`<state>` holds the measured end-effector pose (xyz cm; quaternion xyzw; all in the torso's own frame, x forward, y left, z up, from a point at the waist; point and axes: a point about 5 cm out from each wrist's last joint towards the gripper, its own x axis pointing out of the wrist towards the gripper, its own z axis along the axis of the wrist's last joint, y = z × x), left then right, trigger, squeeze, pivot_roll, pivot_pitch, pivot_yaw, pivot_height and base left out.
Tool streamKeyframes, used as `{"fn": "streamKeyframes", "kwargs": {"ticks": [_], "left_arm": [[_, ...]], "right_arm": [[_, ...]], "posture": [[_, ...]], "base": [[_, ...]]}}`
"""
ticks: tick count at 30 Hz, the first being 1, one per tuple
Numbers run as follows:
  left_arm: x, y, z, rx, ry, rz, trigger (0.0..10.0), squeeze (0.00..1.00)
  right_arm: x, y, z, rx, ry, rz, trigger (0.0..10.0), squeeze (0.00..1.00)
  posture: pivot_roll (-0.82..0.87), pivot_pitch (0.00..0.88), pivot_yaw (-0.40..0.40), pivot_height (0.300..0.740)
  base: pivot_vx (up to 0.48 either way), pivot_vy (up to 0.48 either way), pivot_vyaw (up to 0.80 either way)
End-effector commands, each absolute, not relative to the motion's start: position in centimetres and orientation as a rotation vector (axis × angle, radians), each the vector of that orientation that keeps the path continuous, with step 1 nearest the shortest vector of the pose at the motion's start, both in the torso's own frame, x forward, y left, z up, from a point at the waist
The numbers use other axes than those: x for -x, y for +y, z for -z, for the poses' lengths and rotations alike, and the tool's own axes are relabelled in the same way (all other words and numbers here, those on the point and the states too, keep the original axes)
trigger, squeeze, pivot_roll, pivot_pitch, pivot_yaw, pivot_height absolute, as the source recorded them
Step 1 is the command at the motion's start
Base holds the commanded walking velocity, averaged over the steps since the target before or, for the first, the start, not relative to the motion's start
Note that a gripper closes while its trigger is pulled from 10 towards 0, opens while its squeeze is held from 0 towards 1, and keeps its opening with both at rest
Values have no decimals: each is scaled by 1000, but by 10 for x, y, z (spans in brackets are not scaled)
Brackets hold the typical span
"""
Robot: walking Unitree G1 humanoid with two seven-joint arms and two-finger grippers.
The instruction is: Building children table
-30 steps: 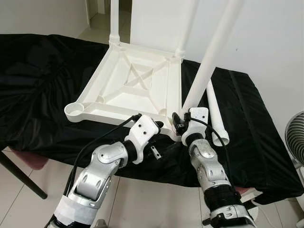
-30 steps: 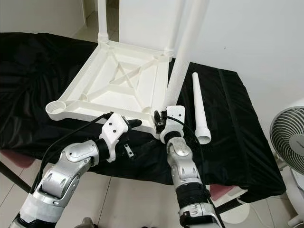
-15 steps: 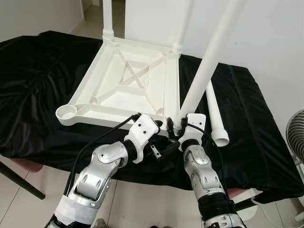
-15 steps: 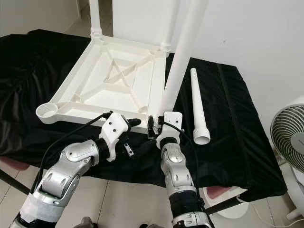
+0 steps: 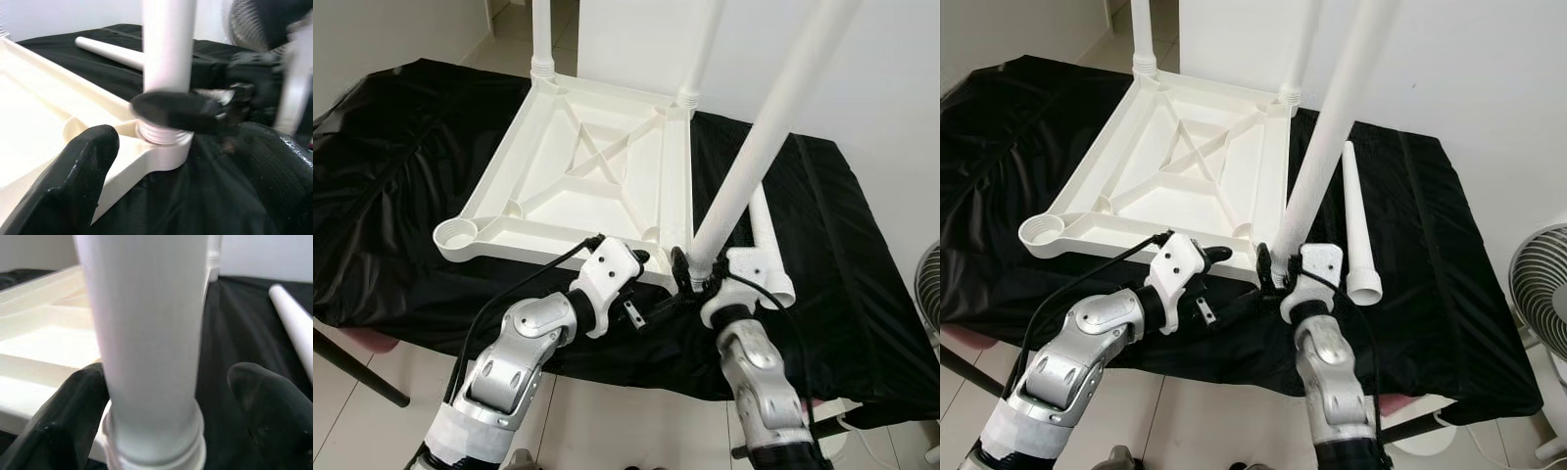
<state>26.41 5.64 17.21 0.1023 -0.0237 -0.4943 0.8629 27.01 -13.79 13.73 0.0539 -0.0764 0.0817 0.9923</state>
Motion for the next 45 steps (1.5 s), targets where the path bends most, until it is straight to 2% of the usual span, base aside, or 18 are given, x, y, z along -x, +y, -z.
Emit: {"fn": "streamKeyframes", "kwargs": {"ticks": [1, 3, 7, 8, 9, 10, 17, 21, 22, 26, 28, 31, 45], "left_arm": [[-265, 56, -170, -221, -44, 1001, 10000, 0], [-265, 57, -170, -224, -42, 1005, 10000, 0], [-265, 57, -170, -226, -42, 1008, 10000, 0], [-265, 57, -170, -228, -42, 1010, 10000, 0], [-265, 57, -170, -228, -42, 1010, 10000, 0], [-266, 57, -171, -229, -41, 1011, 10000, 0], [-268, 58, -172, -233, -43, 1010, 10000, 0], [-271, 63, -175, -244, -51, 995, 10000, 0], [-273, 66, -177, -248, -54, 986, 10000, 0], [-274, 69, -179, -252, -55, 980, 10000, 0], [-278, 76, -180, -269, -54, 960, 10000, 0], [-280, 79, -180, -279, -52, 950, 10000, 0], [-281, 82, -177, -288, -39, 935, 10000, 0]], "right_arm": [[-263, -141, -138, -104, -162, -191, 10000, 0], [-248, -144, -140, -107, -166, -251, 10000, 0], [-239, -145, -140, -111, -159, -291, 10000, 0], [-234, -145, -139, -108, -151, -310, 4196, 0], [-234, -145, -139, -108, -151, -310, 4196, 0], [-231, -146, -139, -107, -144, -325, 0, 0], [-229, -143, -138, -99, -144, -403, 0, 0], [-234, -135, -138, -137, -114, -513, 0, 0], [-238, -133, -139, -173, -99, -545, 10000, 0], [-242, -132, -141, -203, -95, -568, 10000, 0], [-251, -131, -145, -294, -71, -634, 10000, 0], [-257, -134, -149, -330, -67, -659, 10000, 0], [-284, -164, -160, -310, -100, -596, 10000, 0]], "posture": [[131, 53, -106, 740], [127, 54, -103, 740], [120, 54, -100, 740], [119, 55, -98, 740], [119, 55, -98, 740], [118, 56, -98, 740], [123, 58, -95, 740], [134, 59, -94, 740], [138, 60, -93, 740], [139, 60, -93, 740], [144, 63, -94, 740], [148, 65, -95, 740], [146, 81, -95, 740]], "base": [[0, 0, 0], [0, 0, 0], [0, 0, 0], [0, 0, 0], [0, 0, 0], [0, 0, 0], [0, 0, 0], [0, 0, 0], [0, 0, 0], [0, 0, 0], [0, 0, 0], [0, 0, 0], [0, 0, 0]]}}
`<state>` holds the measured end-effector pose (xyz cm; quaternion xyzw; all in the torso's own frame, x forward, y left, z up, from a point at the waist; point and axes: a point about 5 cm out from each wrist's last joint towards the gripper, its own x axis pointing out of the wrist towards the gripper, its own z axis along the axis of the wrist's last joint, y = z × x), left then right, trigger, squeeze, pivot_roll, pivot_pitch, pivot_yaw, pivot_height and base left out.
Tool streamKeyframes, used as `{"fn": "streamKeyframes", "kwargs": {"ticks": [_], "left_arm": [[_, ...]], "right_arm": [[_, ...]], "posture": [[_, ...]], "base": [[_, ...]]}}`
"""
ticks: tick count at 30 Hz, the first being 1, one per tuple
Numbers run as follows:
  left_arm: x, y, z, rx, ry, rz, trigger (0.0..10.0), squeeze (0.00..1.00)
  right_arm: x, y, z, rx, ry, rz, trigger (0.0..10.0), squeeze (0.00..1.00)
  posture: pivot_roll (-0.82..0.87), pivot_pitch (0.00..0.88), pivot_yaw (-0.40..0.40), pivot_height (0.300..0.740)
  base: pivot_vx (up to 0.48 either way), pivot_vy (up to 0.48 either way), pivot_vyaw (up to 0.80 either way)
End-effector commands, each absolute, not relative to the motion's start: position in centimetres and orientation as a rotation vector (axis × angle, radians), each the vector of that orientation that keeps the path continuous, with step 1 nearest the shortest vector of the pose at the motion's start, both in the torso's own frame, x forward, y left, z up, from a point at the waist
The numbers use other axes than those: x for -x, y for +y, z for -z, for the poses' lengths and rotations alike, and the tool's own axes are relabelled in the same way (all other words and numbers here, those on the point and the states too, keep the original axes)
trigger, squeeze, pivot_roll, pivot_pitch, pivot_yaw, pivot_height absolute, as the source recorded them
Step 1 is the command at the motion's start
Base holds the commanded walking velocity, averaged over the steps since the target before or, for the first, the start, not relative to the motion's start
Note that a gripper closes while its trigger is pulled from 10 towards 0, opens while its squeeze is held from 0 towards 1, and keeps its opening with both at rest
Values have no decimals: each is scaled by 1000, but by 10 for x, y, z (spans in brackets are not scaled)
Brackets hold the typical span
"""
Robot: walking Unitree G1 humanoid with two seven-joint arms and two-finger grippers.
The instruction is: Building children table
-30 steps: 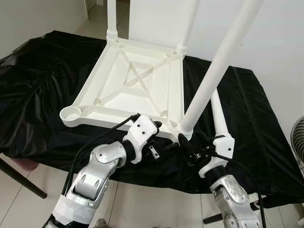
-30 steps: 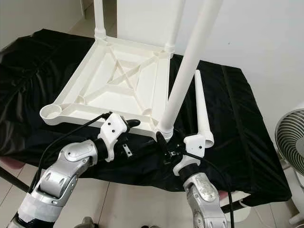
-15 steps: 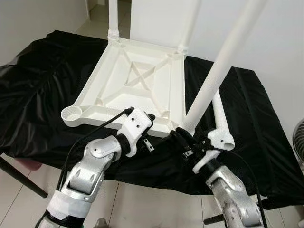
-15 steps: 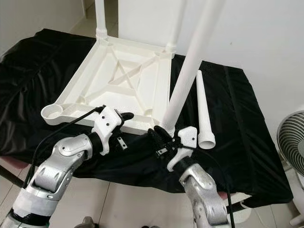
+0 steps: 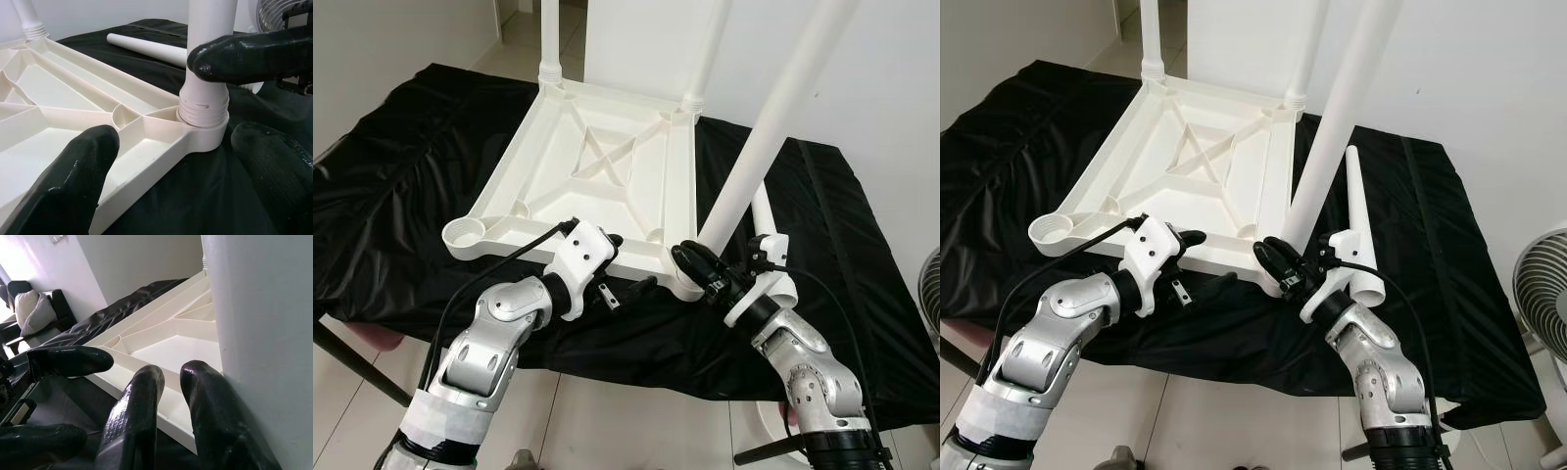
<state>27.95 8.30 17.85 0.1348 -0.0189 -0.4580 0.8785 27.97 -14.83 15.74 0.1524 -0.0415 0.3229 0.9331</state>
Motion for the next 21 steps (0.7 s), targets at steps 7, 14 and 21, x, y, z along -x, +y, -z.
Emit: {"fn": "streamKeyframes", "kwargs": {"ticks": [7, 14, 21], "left_arm": [[-283, 85, -177, -292, -34, 926, 10000, 0], [-283, 84, -177, -289, -36, 930, 10000, 0], [-284, 81, -177, -288, -39, 944, 10000, 0]], "right_arm": [[-285, -171, -159, -317, -102, -539, 10000, 0], [-283, -184, -152, -263, -113, -356, 10000, 0], [-284, -198, -144, -176, -108, -179, 10000, 0]], "posture": [[142, 85, -96, 740], [133, 86, -92, 740], [119, 85, -85, 740]], "base": [[0, 0, 0], [0, 0, 0], [0, 0, 0]]}}
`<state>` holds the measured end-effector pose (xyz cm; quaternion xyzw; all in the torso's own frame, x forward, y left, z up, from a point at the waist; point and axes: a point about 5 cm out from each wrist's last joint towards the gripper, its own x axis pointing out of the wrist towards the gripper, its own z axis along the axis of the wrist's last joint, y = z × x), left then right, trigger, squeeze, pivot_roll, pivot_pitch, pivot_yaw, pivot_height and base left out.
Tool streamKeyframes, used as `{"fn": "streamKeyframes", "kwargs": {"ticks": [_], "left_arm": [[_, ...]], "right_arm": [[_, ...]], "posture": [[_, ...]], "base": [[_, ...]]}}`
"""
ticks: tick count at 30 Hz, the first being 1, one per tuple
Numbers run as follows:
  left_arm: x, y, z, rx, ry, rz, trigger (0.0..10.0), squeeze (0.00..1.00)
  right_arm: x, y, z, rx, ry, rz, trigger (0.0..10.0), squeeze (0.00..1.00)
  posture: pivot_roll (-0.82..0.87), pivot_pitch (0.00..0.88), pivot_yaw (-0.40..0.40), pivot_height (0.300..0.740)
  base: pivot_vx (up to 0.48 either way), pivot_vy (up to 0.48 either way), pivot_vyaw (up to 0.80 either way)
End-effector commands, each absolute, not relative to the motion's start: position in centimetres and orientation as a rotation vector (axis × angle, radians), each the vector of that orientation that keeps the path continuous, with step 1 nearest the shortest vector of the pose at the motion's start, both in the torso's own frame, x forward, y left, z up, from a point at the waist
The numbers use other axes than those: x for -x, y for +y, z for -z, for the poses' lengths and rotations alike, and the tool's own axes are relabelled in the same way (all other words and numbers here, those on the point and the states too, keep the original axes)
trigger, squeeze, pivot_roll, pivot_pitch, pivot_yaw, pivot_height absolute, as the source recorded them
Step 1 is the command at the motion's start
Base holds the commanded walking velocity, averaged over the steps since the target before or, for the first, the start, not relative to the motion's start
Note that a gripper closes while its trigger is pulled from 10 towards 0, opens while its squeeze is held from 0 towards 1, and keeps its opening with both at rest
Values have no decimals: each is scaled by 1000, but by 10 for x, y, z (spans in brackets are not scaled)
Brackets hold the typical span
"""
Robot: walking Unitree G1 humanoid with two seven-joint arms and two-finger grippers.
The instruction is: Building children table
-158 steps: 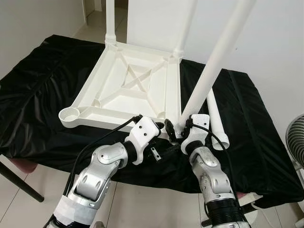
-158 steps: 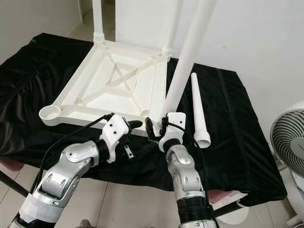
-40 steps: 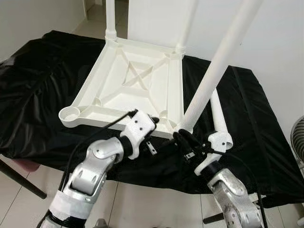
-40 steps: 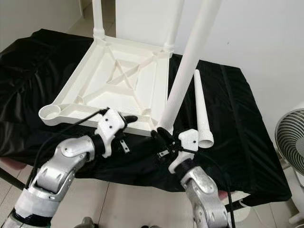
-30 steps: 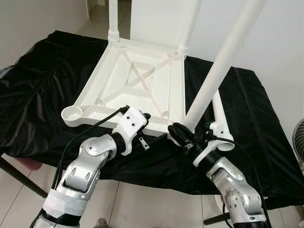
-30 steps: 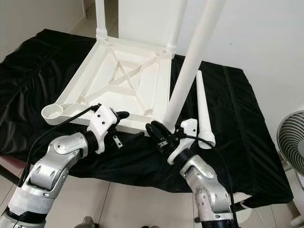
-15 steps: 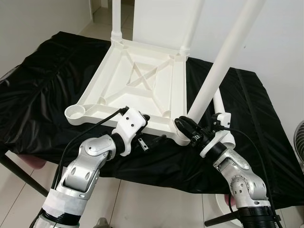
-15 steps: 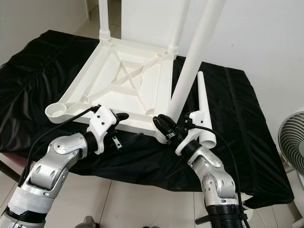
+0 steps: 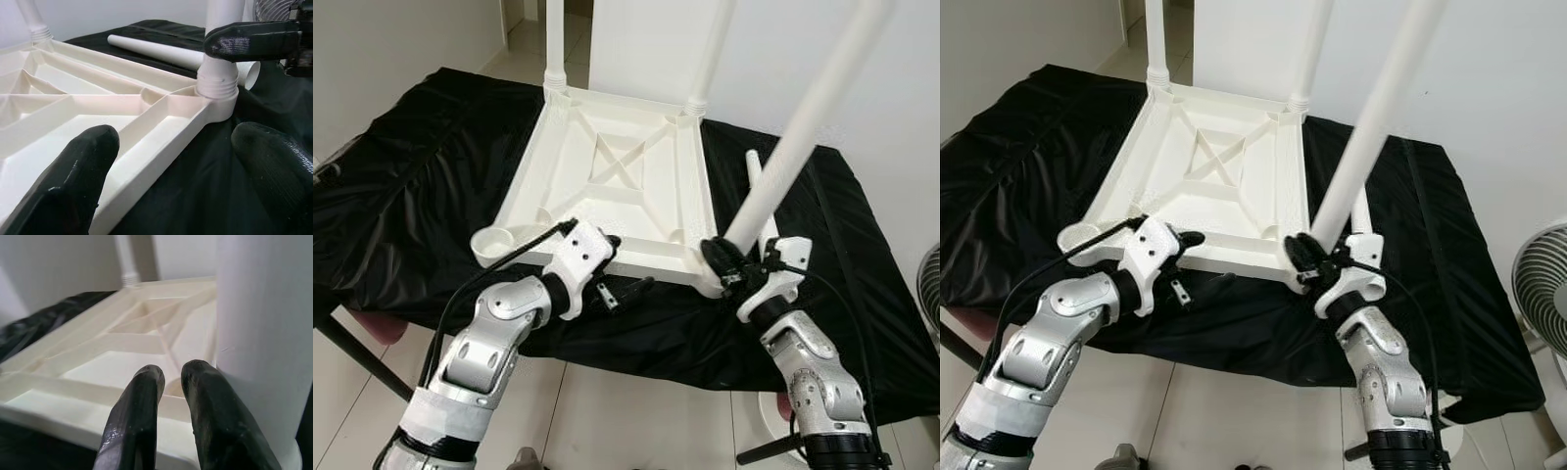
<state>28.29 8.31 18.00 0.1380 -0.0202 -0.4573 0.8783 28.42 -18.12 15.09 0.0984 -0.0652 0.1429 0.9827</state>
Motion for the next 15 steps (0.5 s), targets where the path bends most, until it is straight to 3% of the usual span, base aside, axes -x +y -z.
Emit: {"fn": "streamKeyframes", "kwargs": {"ticks": [1, 7, 9, 12, 15], "left_arm": [[-284, 81, -177, -288, -39, 946, 10000, 0], [-285, 80, -177, -288, -40, 951, 10000, 0], [-285, 80, -177, -288, -39, 953, 10000, 0], [-286, 81, -176, -293, -34, 954, 10000, 0], [-286, 80, -177, -294, -34, 954, 10000, 0]], "right_arm": [[-284, -203, -144, -153, -113, -120, 10000, 0], [-285, -219, -140, -64, -103, 34, 10000, 0], [-285, -216, -141, -86, -109, 2, 10000, 0], [-280, -181, -148, -199, -142, -262, 10000, 0], [-277, -171, -149, -218, -142, -344, 10000, 0]], "posture": [[120, 85, -85, 740], [117, 86, -82, 740], [118, 86, -81, 740], [117, 87, -78, 740], [117, 87, -77, 740]], "base": [[0, 0, 0], [0, 0, 0], [0, 0, 0], [0, 0, 0], [0, 0, 0]]}}
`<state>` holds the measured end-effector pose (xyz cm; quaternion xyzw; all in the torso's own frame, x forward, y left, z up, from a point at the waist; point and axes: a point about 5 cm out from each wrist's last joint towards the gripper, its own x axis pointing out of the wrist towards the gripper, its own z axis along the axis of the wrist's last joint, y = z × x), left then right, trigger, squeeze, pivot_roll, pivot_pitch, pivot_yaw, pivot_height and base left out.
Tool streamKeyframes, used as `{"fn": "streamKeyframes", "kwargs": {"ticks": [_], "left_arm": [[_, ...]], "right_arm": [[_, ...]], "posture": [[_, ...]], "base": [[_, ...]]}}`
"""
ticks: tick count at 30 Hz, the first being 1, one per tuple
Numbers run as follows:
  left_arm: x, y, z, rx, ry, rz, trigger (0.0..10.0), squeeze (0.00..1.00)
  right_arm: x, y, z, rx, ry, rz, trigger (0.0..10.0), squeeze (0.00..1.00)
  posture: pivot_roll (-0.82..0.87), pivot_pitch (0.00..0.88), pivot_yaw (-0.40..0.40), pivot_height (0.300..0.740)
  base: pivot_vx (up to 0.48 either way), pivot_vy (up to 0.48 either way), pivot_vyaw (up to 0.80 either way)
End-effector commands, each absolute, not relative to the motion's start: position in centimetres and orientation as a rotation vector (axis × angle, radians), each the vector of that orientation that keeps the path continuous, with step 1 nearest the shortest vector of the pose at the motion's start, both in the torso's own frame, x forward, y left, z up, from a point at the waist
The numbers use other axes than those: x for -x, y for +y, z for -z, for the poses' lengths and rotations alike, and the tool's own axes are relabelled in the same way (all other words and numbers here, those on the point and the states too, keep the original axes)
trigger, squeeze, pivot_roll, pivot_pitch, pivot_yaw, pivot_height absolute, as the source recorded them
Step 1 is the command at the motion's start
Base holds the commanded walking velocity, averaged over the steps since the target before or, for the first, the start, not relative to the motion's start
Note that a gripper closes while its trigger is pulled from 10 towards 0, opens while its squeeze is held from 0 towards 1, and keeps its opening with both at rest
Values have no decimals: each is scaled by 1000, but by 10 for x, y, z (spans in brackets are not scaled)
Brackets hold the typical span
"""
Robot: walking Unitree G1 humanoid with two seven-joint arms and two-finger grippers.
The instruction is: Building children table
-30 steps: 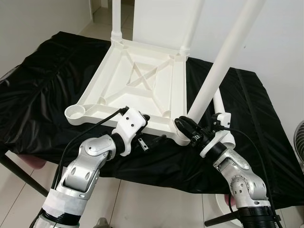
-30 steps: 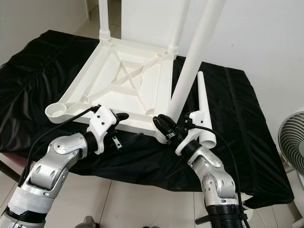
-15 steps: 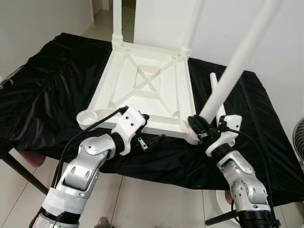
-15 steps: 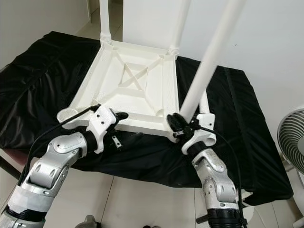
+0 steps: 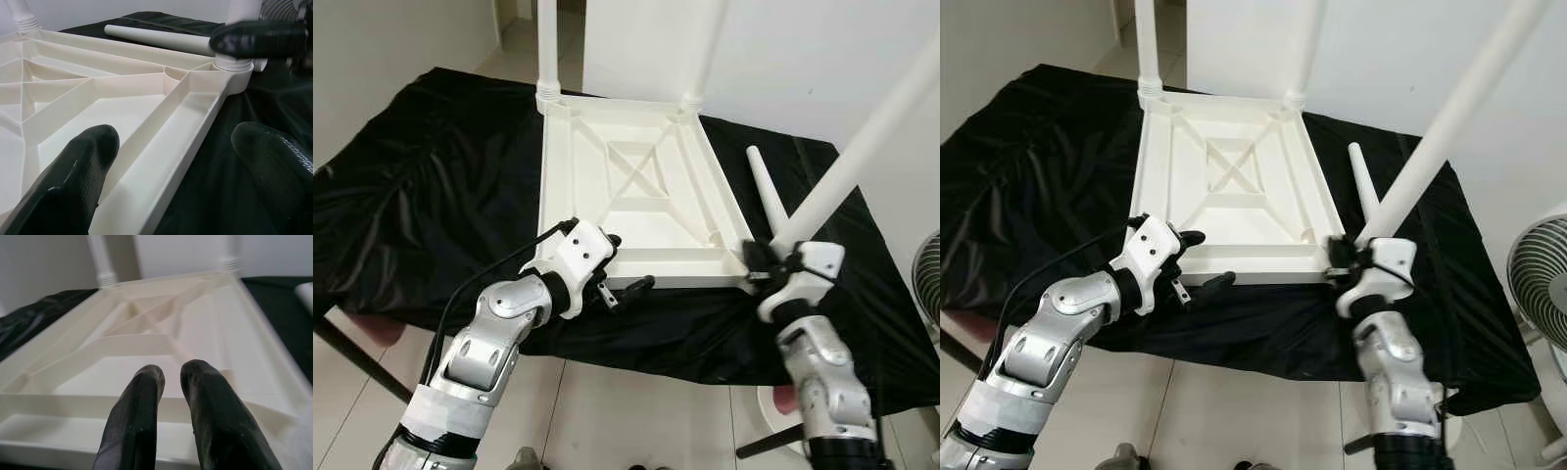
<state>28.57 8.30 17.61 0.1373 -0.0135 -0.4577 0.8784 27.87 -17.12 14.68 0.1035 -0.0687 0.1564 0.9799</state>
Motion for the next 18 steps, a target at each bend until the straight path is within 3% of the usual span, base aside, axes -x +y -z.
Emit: {"fn": "streamKeyframes", "kwargs": {"ticks": [1, 6, 18], "left_arm": [[-286, 80, -177, -295, -34, 955, 10000, 0], [-288, 79, -175, -298, -13, 949, 10000, 0], [-288, 78, -168, -312, 22, 961, 10000, 0]], "right_arm": [[-275, -167, -149, -219, -145, -376, 10000, 0], [-267, -151, -148, -239, -133, -506, 10000, 0], [-259, -154, -142, -183, -124, -471, 10000, 0]], "posture": [[117, 87, -77, 740], [117, 87, -74, 740], [113, 90, -67, 740]], "base": [[0, 0, 0], [0, 0, 0], [0, 0, 0]]}}
